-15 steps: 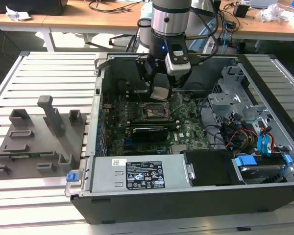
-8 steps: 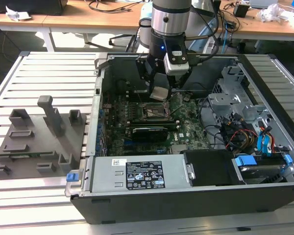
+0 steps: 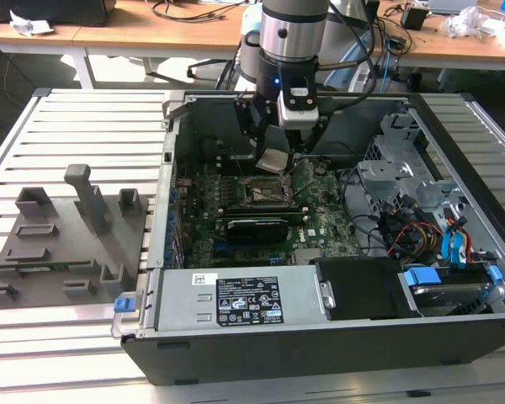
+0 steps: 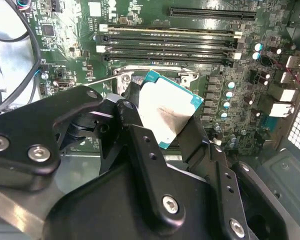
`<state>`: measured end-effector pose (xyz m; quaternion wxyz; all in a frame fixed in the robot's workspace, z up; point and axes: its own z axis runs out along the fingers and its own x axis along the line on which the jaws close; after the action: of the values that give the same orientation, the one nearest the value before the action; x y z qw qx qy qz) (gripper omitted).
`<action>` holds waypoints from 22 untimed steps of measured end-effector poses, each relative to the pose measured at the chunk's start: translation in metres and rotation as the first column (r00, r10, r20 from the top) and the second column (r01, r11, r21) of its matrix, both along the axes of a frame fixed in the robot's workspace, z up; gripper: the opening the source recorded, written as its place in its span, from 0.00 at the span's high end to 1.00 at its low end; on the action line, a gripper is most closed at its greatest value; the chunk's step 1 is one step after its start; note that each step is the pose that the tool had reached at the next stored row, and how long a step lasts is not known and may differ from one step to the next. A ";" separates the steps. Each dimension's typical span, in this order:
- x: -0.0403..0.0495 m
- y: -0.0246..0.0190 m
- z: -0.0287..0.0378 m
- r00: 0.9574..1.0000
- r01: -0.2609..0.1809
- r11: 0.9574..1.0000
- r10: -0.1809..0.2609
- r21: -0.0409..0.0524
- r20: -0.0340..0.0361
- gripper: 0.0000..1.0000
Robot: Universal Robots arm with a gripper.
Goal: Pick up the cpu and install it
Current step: 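Place the cpu into insertion slot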
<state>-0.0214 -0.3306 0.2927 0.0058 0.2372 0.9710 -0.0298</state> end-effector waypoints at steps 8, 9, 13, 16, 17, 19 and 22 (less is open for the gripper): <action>0.0000 0.0000 0.0000 0.999 0.053 0.999 -0.053 0.000 0.000 0.45; 0.0000 0.0000 0.0000 0.998 0.064 0.998 -0.064 0.000 0.000 0.45; 0.0000 0.0000 0.0000 0.996 0.089 0.996 -0.089 0.000 0.000 0.45; 0.0000 0.0000 0.0000 0.994 0.111 0.994 -0.111 0.000 0.000 0.45; 0.0000 0.0000 -0.0001 0.993 0.116 0.993 -0.116 0.000 0.000 0.45; 0.0000 0.0000 -0.0001 0.991 0.130 0.991 -0.130 0.000 0.000 0.45; 0.0000 0.0000 -0.0001 0.986 0.165 0.986 -0.165 0.000 0.000 0.45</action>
<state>-0.0214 -0.3306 0.2925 0.0033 0.3170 0.9479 -0.0304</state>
